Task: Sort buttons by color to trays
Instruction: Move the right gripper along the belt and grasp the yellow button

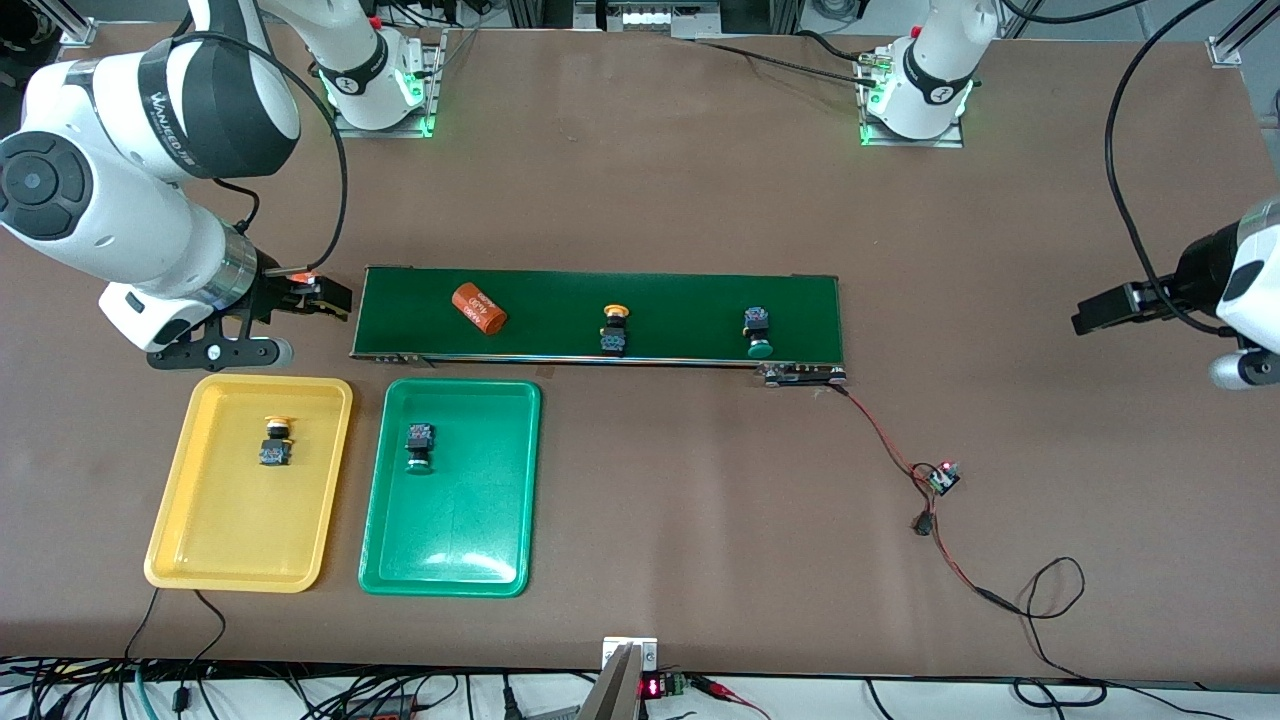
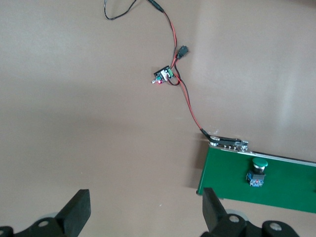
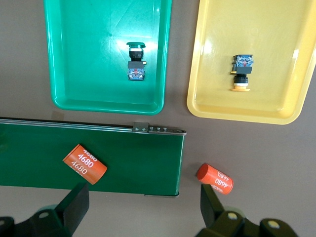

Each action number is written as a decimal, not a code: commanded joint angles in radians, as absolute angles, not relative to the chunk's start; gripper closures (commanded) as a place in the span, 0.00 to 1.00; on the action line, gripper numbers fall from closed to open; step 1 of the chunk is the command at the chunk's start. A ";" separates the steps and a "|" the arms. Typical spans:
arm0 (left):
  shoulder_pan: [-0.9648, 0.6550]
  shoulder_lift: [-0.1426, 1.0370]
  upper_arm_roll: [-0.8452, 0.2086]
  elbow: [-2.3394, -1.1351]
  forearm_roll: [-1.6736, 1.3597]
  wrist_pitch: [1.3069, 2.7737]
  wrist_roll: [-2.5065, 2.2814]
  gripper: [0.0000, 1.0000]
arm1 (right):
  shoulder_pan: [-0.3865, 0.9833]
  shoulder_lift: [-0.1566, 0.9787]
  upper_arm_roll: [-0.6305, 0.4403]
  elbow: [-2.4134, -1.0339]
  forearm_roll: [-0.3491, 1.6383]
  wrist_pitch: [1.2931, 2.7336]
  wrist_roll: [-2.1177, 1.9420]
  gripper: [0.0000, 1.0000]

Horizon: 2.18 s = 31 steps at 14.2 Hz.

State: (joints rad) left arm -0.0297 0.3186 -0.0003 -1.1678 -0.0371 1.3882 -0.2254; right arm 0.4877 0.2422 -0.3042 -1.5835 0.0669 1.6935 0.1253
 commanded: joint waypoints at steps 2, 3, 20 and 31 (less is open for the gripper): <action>-0.051 0.236 0.011 -1.244 -0.051 1.373 -0.207 0.00 | 0.492 0.233 -0.307 -1.598 0.074 1.707 0.144 0.00; -0.051 0.230 0.011 -1.246 -0.051 1.359 -0.207 0.00 | 0.492 0.233 -0.307 -1.598 0.074 1.710 0.144 0.00; 0.011 0.193 -0.006 -1.322 -0.095 1.368 -0.199 0.00 | 0.782 0.481 -0.311 -1.611 0.289 1.999 0.589 0.00; 0.044 0.212 -0.100 -1.351 -0.064 1.425 -0.209 0.00 | 0.881 0.612 -0.311 -1.623 0.236 2.154 0.678 0.00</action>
